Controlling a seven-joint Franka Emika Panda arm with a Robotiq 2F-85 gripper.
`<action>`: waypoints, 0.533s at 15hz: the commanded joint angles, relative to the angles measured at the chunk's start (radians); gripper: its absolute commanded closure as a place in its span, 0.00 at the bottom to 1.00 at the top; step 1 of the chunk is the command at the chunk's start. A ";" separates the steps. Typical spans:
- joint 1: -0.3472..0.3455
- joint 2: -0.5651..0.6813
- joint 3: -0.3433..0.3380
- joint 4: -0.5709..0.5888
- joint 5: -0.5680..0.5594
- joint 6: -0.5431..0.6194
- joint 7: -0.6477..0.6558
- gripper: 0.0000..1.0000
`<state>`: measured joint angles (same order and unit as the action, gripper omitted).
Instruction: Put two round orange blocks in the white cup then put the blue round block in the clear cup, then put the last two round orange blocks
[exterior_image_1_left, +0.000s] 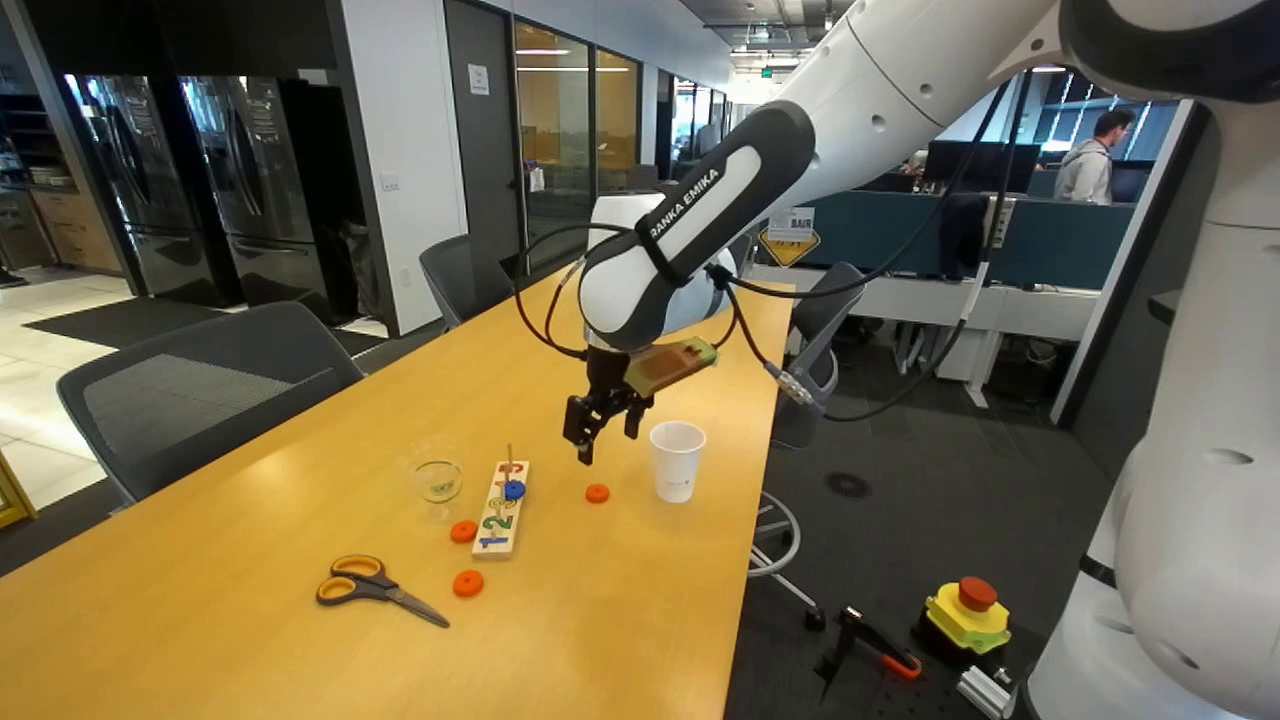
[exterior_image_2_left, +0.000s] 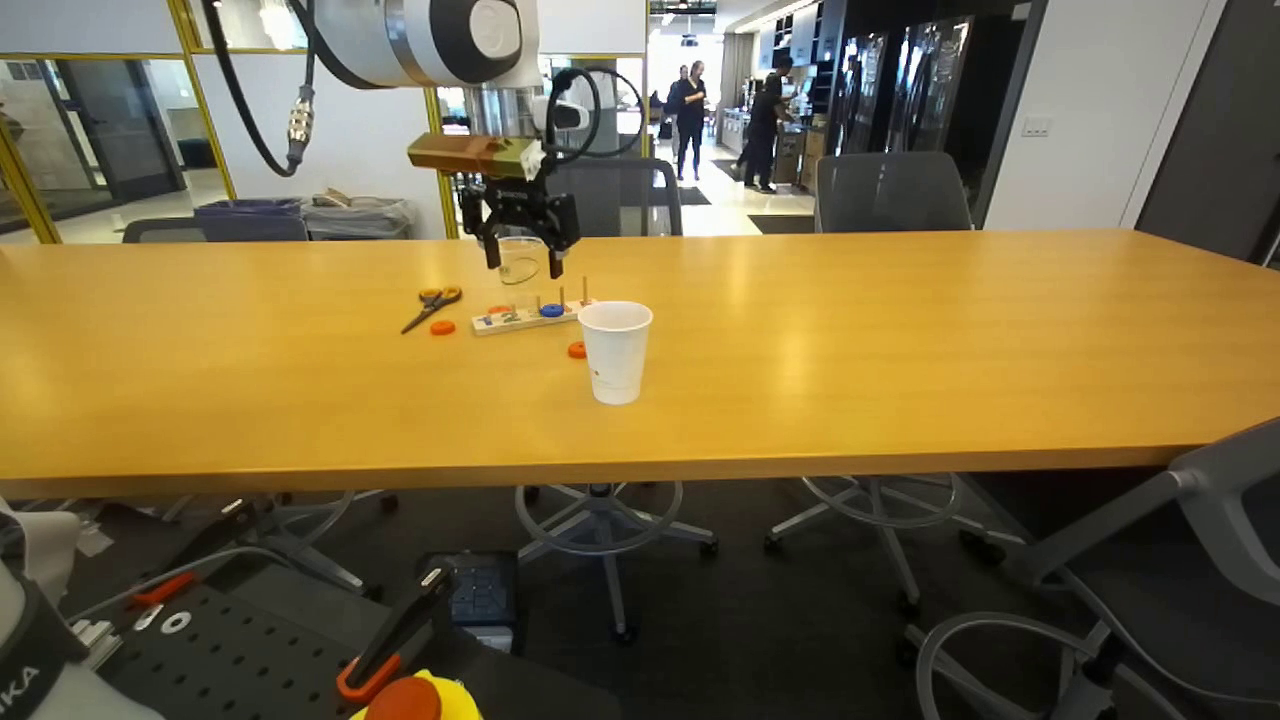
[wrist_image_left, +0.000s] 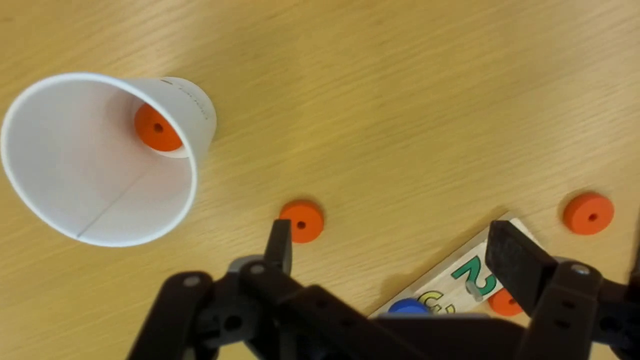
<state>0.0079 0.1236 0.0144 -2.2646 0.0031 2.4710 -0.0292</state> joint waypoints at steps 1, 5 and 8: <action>-0.022 0.070 0.024 0.038 0.071 0.007 -0.249 0.00; -0.051 0.176 0.051 0.125 0.082 -0.048 -0.483 0.00; -0.060 0.260 0.055 0.199 0.024 -0.069 -0.549 0.00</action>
<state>-0.0263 0.2979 0.0481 -2.1695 0.0586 2.4452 -0.4993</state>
